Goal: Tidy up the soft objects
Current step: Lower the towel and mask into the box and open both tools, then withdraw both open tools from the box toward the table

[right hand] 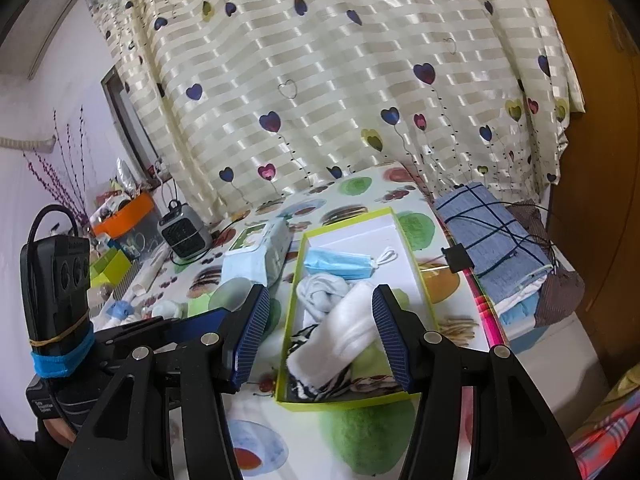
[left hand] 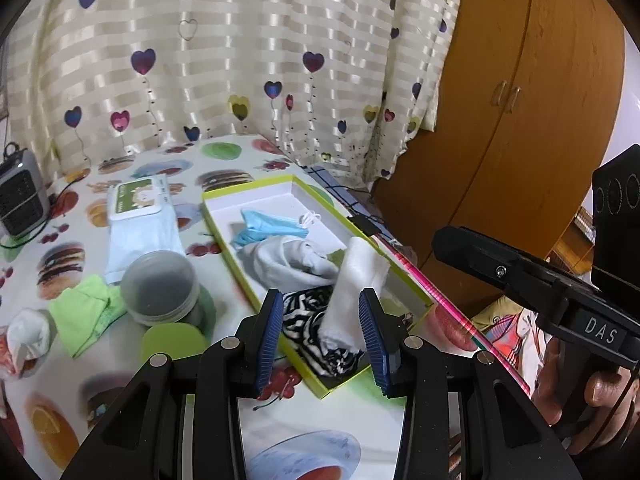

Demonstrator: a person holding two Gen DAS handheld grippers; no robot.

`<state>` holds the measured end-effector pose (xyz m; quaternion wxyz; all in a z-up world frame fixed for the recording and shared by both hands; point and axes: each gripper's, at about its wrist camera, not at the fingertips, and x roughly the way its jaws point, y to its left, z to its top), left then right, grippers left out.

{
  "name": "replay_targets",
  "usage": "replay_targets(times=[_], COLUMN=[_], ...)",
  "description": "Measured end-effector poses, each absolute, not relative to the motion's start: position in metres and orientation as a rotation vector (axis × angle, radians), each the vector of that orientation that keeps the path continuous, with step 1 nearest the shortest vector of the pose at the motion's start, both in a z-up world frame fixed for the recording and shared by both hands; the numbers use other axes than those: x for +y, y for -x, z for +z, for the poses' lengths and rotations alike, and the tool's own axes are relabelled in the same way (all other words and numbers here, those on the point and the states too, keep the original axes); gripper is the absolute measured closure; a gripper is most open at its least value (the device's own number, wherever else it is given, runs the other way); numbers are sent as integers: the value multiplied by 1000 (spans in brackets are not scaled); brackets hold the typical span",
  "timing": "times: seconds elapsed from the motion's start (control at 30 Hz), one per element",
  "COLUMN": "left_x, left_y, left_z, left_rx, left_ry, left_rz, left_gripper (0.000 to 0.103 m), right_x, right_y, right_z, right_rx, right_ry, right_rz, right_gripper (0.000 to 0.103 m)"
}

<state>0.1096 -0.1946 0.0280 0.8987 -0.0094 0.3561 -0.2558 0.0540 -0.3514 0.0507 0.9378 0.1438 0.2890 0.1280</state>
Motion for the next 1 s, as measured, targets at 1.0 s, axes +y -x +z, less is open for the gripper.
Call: replay_targets(times=[1.0], left_x=[-95], left_y=[-80], left_z=[20], left_rx=[721], left_ry=[132], left_rz=[-346], left_gripper=[65], right_x=[-241], right_y=[-45], right_z=[48], right_rx=[631], right_ry=[-64], right_rz=[418], right_gripper=[48])
